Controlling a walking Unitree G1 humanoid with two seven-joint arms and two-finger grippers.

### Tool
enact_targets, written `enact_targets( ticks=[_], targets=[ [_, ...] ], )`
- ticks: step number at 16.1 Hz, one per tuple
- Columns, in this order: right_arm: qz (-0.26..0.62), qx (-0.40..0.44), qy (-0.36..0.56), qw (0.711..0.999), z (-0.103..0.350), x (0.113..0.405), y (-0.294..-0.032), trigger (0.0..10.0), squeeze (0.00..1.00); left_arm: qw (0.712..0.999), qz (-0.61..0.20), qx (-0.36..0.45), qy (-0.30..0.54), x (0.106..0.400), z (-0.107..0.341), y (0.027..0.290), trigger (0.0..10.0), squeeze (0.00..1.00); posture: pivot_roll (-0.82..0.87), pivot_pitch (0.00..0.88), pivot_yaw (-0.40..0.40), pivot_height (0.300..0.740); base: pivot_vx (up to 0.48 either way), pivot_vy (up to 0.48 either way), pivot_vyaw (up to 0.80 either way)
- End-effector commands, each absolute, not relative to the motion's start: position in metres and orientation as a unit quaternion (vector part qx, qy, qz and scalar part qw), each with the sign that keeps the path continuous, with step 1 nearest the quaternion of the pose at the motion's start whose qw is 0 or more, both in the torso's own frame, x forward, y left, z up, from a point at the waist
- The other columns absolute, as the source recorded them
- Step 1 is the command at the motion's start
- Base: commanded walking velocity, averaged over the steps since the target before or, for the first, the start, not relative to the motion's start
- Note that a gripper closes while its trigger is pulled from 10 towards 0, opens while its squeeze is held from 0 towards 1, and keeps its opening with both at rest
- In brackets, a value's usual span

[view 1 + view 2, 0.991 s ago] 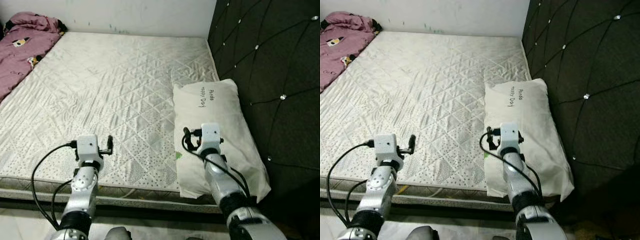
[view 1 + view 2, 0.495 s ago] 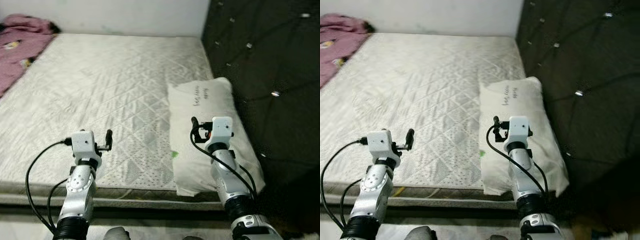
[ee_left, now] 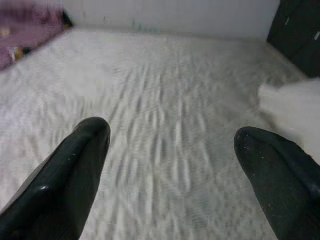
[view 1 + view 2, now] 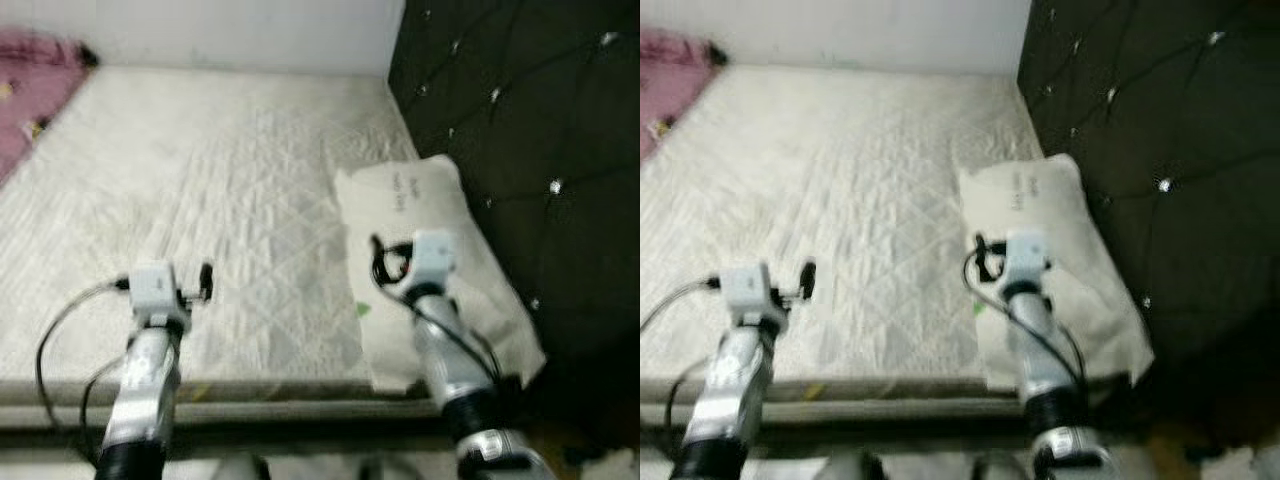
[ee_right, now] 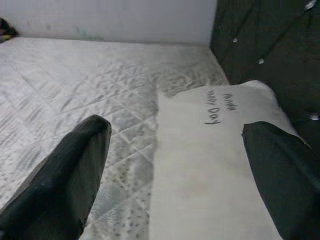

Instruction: Clean up the room

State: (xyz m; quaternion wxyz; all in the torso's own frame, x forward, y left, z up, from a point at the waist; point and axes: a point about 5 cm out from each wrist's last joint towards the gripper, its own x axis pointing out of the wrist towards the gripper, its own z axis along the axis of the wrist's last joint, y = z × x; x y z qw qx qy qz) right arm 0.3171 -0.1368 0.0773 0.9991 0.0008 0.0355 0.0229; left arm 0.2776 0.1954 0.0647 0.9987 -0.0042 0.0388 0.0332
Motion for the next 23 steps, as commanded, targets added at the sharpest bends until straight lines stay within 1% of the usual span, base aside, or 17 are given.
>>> enact_targets(
  ticks=[1,6,16,23],
  targets=[
    [0.008,0.002,0.04,0.999,0.0782,0.3171,-0.147,10.0,0.0,0.999,0.025,-0.011,0.044,0.2782,0.064,0.1881,10.0,0.0,-0.06,0.0,-0.03,0.74,0.0,0.48,0.0],
    [0.013,0.002,0.043,0.999,0.0796,0.3185,-0.1456,10.0,0.0,0.998,0.041,-0.031,0.047,0.2781,0.0641,0.1924,10.0,0.0,-0.06,0.0,-0.033,0.74,0.0,0.48,0.0],
    [0.02,0.001,0.049,0.999,0.0788,0.3222,-0.1443,10.0,0.0,0.998,0.048,-0.026,0.043,0.2814,0.0656,0.1935,10.0,0.0,-0.06,0.0,-0.041,0.74,0.0,0.48,0.0],
    [0.025,0.001,0.048,0.999,0.0801,0.3256,-0.1408,10.0,0.0,0.997,0.05,-0.024,0.045,0.2853,0.0662,0.1961,10.0,0.0,-0.06,0.0,-0.033,0.74,0.0,0.47,0.0]
  ],
)
